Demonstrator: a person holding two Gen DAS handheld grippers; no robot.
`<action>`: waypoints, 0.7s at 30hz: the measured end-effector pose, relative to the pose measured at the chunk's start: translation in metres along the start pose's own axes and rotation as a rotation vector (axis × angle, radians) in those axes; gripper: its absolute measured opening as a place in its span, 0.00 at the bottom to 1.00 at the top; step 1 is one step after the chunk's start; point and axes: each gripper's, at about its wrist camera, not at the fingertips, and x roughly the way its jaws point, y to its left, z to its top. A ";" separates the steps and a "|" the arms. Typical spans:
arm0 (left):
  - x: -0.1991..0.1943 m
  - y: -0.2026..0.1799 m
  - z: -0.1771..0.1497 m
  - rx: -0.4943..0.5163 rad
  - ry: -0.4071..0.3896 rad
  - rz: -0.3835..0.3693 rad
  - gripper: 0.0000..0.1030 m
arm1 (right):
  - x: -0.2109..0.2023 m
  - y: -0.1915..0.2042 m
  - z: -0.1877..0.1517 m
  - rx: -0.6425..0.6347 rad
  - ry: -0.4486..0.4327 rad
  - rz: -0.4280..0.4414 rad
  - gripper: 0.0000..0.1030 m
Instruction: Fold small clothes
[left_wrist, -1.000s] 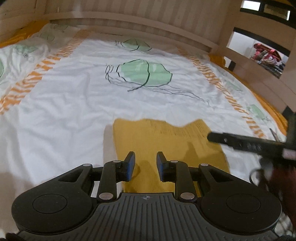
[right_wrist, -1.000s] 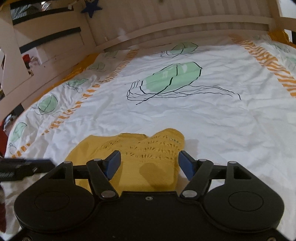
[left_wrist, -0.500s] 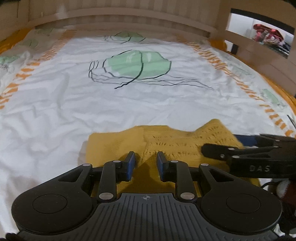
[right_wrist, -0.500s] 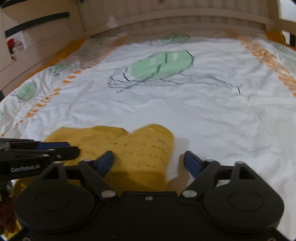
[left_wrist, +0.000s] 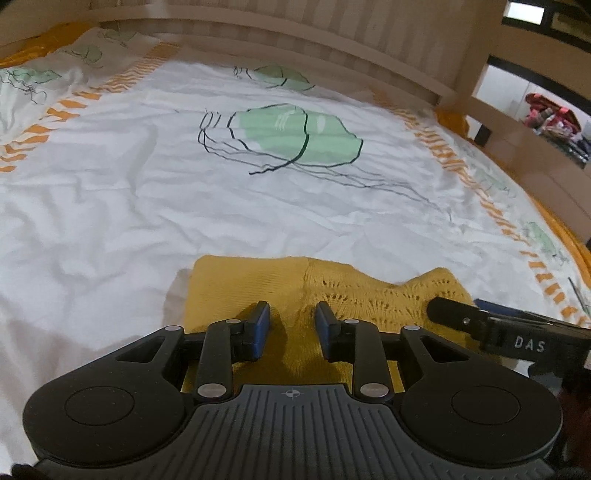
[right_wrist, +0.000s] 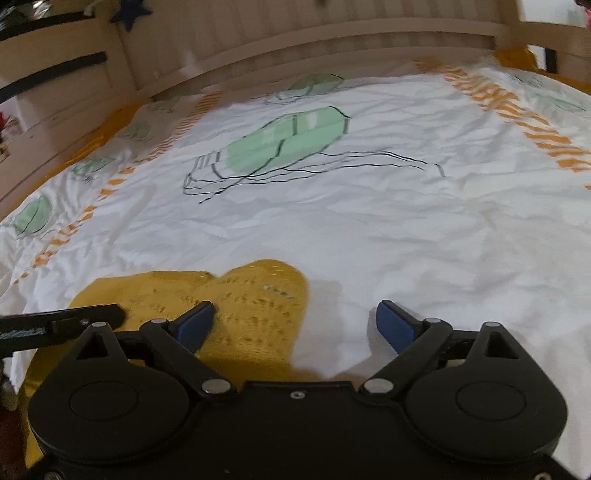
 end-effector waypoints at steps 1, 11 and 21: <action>-0.003 0.001 0.000 -0.001 -0.005 0.002 0.27 | -0.002 -0.002 0.000 0.012 0.000 -0.004 0.91; -0.075 0.000 0.004 -0.014 -0.138 0.114 0.41 | -0.079 0.016 0.014 -0.019 -0.144 0.018 1.00; -0.142 -0.029 -0.029 0.023 -0.172 0.266 0.50 | -0.134 0.049 -0.016 -0.079 -0.116 -0.009 1.00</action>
